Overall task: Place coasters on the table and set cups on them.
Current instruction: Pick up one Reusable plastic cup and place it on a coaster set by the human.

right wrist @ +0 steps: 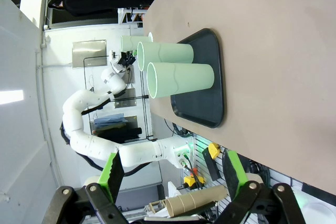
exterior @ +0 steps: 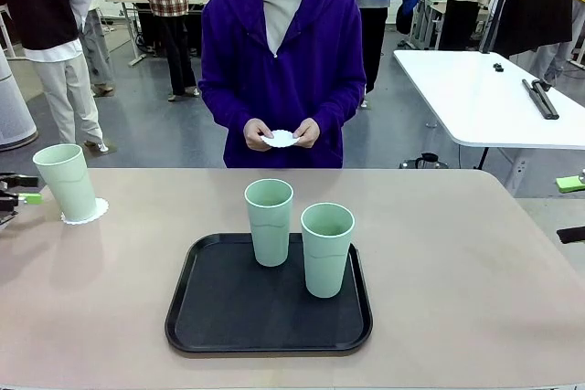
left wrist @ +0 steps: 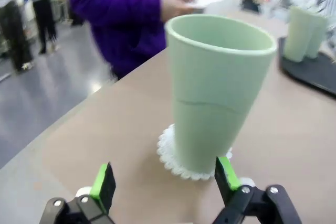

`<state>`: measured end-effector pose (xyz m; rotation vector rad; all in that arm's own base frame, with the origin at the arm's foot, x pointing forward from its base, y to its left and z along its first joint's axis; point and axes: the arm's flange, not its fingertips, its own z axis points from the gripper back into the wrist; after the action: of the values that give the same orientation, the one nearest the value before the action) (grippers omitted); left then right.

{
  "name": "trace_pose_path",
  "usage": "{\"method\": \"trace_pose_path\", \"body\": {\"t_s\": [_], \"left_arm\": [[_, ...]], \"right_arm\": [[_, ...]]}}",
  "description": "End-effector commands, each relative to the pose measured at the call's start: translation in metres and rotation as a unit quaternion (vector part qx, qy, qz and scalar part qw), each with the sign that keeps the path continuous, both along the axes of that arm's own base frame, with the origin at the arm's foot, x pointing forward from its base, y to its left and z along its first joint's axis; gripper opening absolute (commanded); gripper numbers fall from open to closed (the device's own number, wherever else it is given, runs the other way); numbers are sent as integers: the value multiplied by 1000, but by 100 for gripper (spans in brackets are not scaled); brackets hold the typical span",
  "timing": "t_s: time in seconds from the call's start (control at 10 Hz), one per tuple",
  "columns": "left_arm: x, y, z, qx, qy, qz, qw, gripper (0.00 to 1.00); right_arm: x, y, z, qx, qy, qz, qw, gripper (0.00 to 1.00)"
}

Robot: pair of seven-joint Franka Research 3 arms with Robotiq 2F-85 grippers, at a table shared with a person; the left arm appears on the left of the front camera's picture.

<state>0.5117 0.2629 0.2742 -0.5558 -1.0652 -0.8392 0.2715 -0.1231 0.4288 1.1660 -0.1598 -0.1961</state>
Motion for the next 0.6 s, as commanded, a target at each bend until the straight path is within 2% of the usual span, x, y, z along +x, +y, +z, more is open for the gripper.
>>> {"method": "trace_pose_path", "body": {"t_s": [0.0,0.1,0.3,0.5], "left_arm": [[-24,-22,67,83,52,67,993,100],[-34,-23,89,113,77,71,988,100],[-48,-28,128,149,98,95,979,100],[-72,-43,150,238,134,112,955,100]], "right_arm": [[2,0,1,9,-2,-2,1000,100],[2,0,1,9,-2,-2,1000,100],[2,0,1,9,-2,-2,1000,100],[2,0,1,9,-2,-2,1000,100]]}}
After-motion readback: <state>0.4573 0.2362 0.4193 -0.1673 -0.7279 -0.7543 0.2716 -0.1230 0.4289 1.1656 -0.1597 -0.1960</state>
